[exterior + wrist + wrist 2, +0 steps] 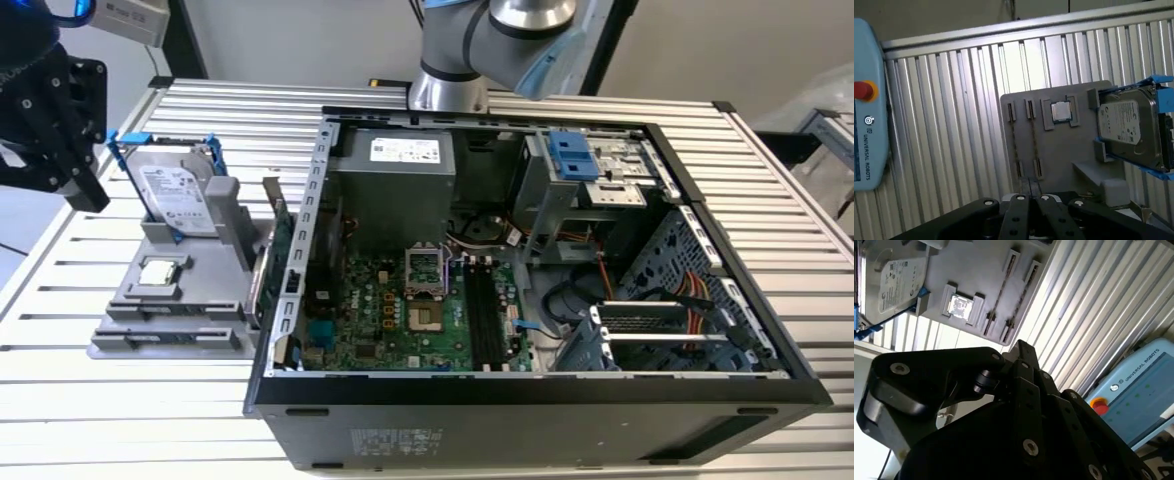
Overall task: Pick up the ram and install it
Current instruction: 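Pick up the ram and move it above insertion slot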
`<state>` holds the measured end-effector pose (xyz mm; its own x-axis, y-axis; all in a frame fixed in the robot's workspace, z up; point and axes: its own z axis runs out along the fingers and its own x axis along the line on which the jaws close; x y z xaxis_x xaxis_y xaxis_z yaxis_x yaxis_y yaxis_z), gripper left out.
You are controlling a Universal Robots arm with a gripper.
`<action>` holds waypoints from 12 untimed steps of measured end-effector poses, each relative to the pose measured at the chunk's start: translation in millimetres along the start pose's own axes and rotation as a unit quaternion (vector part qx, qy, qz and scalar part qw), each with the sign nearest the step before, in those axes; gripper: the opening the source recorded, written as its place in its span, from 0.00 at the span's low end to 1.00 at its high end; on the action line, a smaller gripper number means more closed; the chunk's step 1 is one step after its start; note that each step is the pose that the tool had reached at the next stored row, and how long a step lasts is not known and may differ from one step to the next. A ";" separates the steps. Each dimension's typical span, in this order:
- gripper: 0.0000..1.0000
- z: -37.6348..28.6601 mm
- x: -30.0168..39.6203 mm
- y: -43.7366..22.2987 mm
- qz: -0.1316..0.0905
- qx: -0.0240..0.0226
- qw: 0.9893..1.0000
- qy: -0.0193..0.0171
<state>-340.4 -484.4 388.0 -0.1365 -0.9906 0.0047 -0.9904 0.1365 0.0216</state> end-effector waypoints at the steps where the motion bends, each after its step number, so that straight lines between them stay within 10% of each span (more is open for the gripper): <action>1: 0.00 0.0 0.0 0.0 -0.007 0.000 1.000 0.000; 12: 0.00 0.0 0.0 0.0 -0.055 0.000 0.999 0.001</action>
<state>-340.4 -484.4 388.0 -0.0273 -0.9996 0.0047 -0.9994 0.0274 0.0216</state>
